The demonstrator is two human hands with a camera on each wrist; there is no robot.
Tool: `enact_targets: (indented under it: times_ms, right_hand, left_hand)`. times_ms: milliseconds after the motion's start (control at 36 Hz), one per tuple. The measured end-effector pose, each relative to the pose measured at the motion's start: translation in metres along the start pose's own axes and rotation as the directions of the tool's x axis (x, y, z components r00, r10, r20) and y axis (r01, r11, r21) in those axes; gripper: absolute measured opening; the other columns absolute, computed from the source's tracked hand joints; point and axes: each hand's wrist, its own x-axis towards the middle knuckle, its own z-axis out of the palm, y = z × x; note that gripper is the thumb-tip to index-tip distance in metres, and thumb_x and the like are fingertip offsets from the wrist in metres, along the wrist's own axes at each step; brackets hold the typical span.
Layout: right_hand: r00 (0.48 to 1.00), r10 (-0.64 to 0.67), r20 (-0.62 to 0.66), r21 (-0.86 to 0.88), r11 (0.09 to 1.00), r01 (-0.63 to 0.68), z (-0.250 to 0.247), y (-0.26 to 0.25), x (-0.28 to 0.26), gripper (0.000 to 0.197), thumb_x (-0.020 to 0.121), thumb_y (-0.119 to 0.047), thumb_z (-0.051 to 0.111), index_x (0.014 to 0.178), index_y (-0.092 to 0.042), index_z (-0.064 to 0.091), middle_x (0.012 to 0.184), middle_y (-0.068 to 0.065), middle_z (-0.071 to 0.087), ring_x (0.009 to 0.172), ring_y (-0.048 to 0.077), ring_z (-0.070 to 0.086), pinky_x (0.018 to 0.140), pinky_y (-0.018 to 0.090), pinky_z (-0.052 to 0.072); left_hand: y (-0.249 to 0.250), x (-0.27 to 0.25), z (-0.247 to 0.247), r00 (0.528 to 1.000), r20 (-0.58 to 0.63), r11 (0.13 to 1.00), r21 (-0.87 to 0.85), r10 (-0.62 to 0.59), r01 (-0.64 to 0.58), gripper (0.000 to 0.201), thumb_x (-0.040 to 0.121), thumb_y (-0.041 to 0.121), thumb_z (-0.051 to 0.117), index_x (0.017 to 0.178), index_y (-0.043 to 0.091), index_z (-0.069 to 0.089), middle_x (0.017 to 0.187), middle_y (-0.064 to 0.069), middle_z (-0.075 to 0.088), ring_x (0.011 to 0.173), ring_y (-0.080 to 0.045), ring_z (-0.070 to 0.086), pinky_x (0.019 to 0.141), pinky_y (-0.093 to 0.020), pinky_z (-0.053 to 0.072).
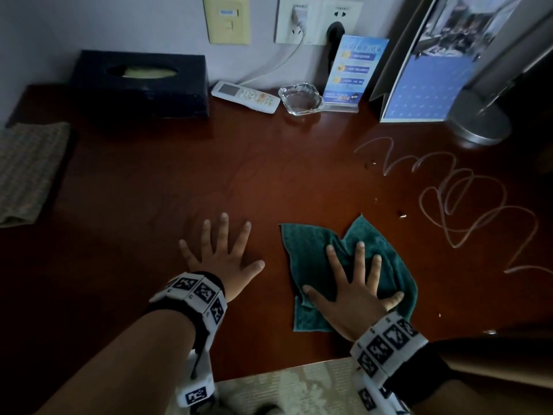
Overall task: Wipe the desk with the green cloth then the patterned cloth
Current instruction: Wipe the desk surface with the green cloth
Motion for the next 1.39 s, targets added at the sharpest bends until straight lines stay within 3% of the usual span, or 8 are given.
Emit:
enact_targets:
  times_ms: [278, 444, 556, 667, 889, 1250, 1306, 1389]
  right_hand:
    - [0.999, 0.021, 0.029, -0.007, 1.0, -0.02, 0.008, 0.006, -0.019, 0.082, 0.072, -0.088, 0.019, 0.131, -0.059, -0.03, 0.14, -0.009, -0.051, 0.138, 0.029, -0.035, 0.104, 0.074, 0.006]
    - [1.0, 0.016, -0.018, -0.069, 0.997, -0.017, -0.002, 0.003, -0.012, 0.085, 0.067, -0.09, 0.009, 0.135, -0.054, -0.028, 0.146, -0.005, -0.044, 0.14, 0.029, -0.03, 0.106, 0.069, -0.007]
    - [0.999, 0.019, -0.046, -0.026, 0.999, -0.021, -0.003, -0.001, 0.0, 0.087, 0.067, -0.09, 0.01, 0.138, -0.053, -0.024, 0.146, -0.005, -0.044, 0.139, 0.029, -0.033, 0.107, 0.067, -0.01]
    - [0.999, 0.019, -0.042, 0.03, 0.999, -0.017, 0.0, -0.002, 0.007, 0.084, 0.064, -0.091, 0.01, 0.13, -0.057, -0.031, 0.143, -0.007, -0.048, 0.135, 0.029, -0.038, 0.107, 0.068, -0.012]
    - [0.996, 0.018, -0.086, 0.057, 0.998, -0.013, 0.006, -0.002, 0.01, 0.081, 0.059, -0.093, 0.008, 0.119, -0.063, -0.036, 0.14, -0.011, -0.051, 0.133, 0.026, -0.042, 0.105, 0.067, -0.014]
    - [0.993, -0.009, -0.12, 0.039, 0.999, 0.014, 0.014, 0.006, 0.004, 0.084, 0.06, -0.092, 0.004, 0.122, -0.058, -0.041, 0.137, -0.01, -0.054, 0.131, 0.027, -0.044, 0.106, 0.069, -0.01]
    - [0.984, -0.037, -0.175, 0.032, 0.999, 0.043, 0.023, 0.01, 0.003, 0.083, 0.059, -0.094, 0.002, 0.128, -0.062, -0.031, 0.147, -0.007, -0.043, 0.137, 0.03, -0.034, 0.104, 0.072, -0.003]
    - [0.985, 0.002, -0.172, 0.004, 1.0, -0.001, 0.024, 0.011, 0.002, 0.085, 0.068, -0.093, 0.017, 0.142, -0.051, 0.027, 0.157, 0.005, 0.022, 0.139, 0.038, 0.021, 0.089, 0.076, 0.023]
  left_hand:
    - [0.001, 0.0, -0.001, 1.0, 0.004, 1.0, 0.001, 0.007, -0.007, 0.074, 0.087, 0.073, 0.015, 0.137, 0.045, -0.032, 0.143, 0.002, -0.047, 0.136, -0.03, -0.037, 0.105, -0.066, -0.012]
    - [0.002, -0.003, -0.007, 0.999, 0.05, 1.0, -0.019, -0.004, 0.005, 0.074, 0.088, 0.072, 0.016, 0.139, 0.044, -0.03, 0.144, 0.002, -0.046, 0.136, -0.029, -0.036, 0.106, -0.066, -0.011]
    - [0.008, -0.002, -0.015, 0.999, 0.029, 0.999, 0.022, -0.046, 0.045, 0.077, 0.085, 0.076, 0.018, 0.144, 0.043, -0.019, 0.152, 0.0, -0.031, 0.141, -0.031, -0.025, 0.108, -0.067, -0.006]
    - [0.019, 0.002, -0.027, 0.995, -0.094, 0.994, 0.102, -0.034, 0.044, 0.077, 0.084, 0.076, 0.022, 0.147, 0.036, 0.0, 0.155, -0.007, -0.006, 0.143, -0.03, -0.009, 0.109, -0.066, -0.003]
    - [0.032, 0.029, -0.027, 1.0, -0.022, 1.0, 0.028, 0.012, -0.011, 0.083, 0.083, 0.077, 0.014, 0.138, 0.039, -0.034, 0.144, -0.006, -0.046, 0.136, -0.033, -0.036, 0.106, -0.067, -0.011]
    - [0.034, 0.035, -0.027, 1.0, 0.008, 1.0, 0.002, -0.012, 0.012, 0.082, 0.083, 0.078, 0.017, 0.137, 0.043, -0.034, 0.144, -0.004, -0.046, 0.135, -0.035, -0.035, 0.104, -0.068, -0.011]
    - [0.035, 0.036, -0.026, 1.0, 0.009, 1.0, -0.005, -0.029, 0.029, 0.081, 0.082, 0.079, 0.017, 0.138, 0.045, -0.032, 0.146, -0.003, -0.044, 0.136, -0.034, -0.034, 0.105, -0.067, -0.011]
    - [0.039, 0.034, -0.028, 0.998, -0.028, 0.998, -0.002, -0.061, 0.061, 0.082, 0.08, 0.081, 0.017, 0.141, 0.046, -0.024, 0.151, -0.002, -0.036, 0.139, -0.032, -0.029, 0.106, -0.066, -0.011]
